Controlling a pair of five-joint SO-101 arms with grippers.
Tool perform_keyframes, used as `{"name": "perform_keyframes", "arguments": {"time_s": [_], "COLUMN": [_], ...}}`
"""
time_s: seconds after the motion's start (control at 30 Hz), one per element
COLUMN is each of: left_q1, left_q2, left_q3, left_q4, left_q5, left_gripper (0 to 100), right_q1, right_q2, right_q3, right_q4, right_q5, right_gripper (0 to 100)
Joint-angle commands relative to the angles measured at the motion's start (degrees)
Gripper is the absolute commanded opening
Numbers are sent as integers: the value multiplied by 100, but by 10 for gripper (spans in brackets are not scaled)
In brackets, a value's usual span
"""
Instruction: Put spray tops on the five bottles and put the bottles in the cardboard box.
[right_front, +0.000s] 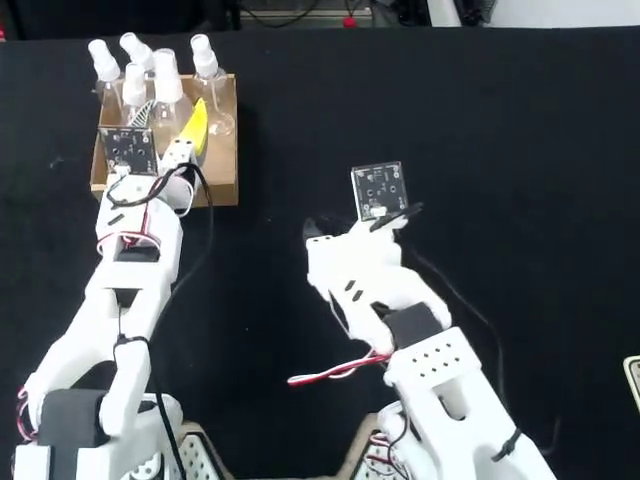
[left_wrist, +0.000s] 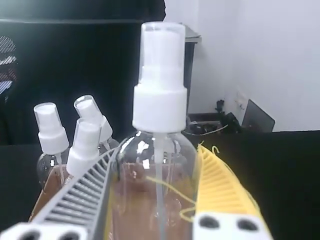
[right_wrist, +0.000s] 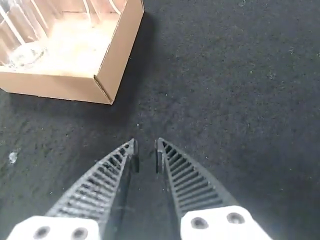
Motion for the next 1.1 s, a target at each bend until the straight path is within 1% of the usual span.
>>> {"name": "perform_keyframes", "arguments": {"time_s": [0.0,0.17,0.2,0.27,0.4,0.77,1.07], "left_q1": [-13,-40,-40,-48,-66,-215,-224], "left_q2": [-9,695,923,1345,1899,2593,3534], "left_q3": [-356,-127,-154,-312,-743,-1244,-2062], "left_q4": [-501,-2400,-2681,-2945,-2936,-2936,-2963], "left_q5": [35,-18,-18,-18,-18,26,35], "left_gripper": [51,51,51,51,51,51,48], "right_q1": [-70,-70,-70,-70,-70,-70,-62], "right_q2": [40,40,40,40,40,40,40], "right_q3": [-48,-48,-48,-48,-48,-48,-40], "right_q4": [-158,-158,-158,-158,-158,-158,-158], "right_q5": [-26,-18,-18,-18,-18,-18,-18], "right_gripper": [60,60,60,60,60,60,60]}}
